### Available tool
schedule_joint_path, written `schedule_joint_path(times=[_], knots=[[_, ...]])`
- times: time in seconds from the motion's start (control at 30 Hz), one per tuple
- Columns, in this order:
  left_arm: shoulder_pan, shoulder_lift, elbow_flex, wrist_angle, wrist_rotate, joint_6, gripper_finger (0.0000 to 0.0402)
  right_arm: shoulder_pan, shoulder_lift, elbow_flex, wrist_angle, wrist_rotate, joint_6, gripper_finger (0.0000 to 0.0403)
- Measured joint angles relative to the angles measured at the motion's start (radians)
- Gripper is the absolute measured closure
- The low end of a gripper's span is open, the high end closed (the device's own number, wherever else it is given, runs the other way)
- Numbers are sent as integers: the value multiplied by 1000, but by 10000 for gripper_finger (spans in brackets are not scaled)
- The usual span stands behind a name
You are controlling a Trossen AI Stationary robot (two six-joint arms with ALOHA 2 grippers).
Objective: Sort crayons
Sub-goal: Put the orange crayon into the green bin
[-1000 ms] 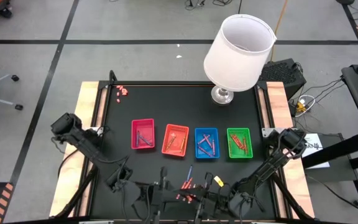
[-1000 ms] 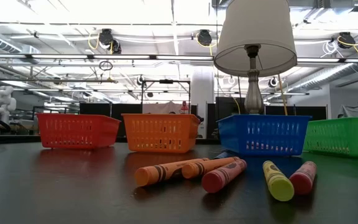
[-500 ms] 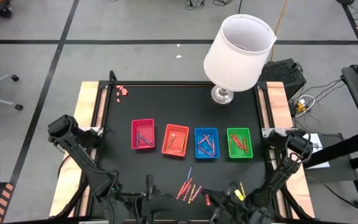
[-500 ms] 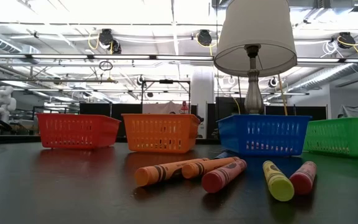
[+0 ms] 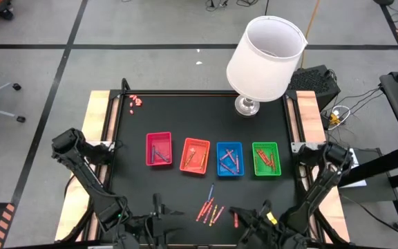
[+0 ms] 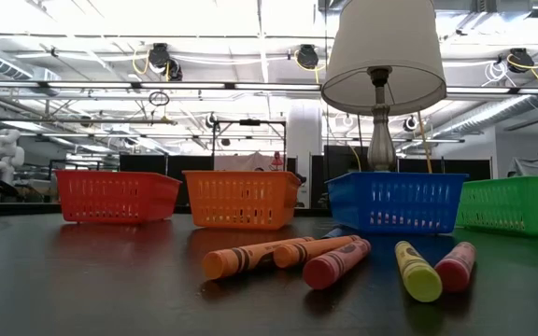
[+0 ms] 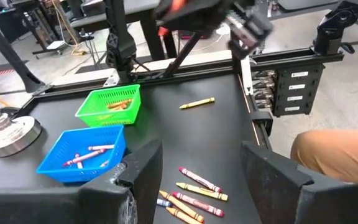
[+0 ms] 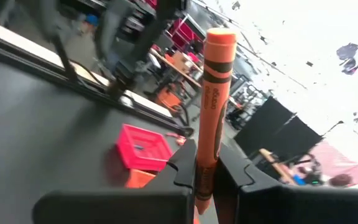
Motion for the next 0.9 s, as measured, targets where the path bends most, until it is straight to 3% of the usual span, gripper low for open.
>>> schedule_joint_path(times=[0.17,0.3,0.53,0.63,0.8,0.9], knots=[[0,0,0,-1,-3,0,187,-51,-92,0,-281,0,103,390],[-4,0,0,-17,-3,-3,187,-97,-156,1,-587,-20,438,390],[-22,0,0,-21,-3,-4,187,-151,-177,0,-1256,-316,1323,390],[-27,0,0,-23,-4,-4,187,-177,-174,0,-1494,-478,1629,390],[-21,0,-13,-18,-6,-29,187,-219,-174,0,-1893,-713,1988,390],[-10,0,-32,-16,-7,-51,187,-248,-172,-12,-2124,-795,2171,390]])
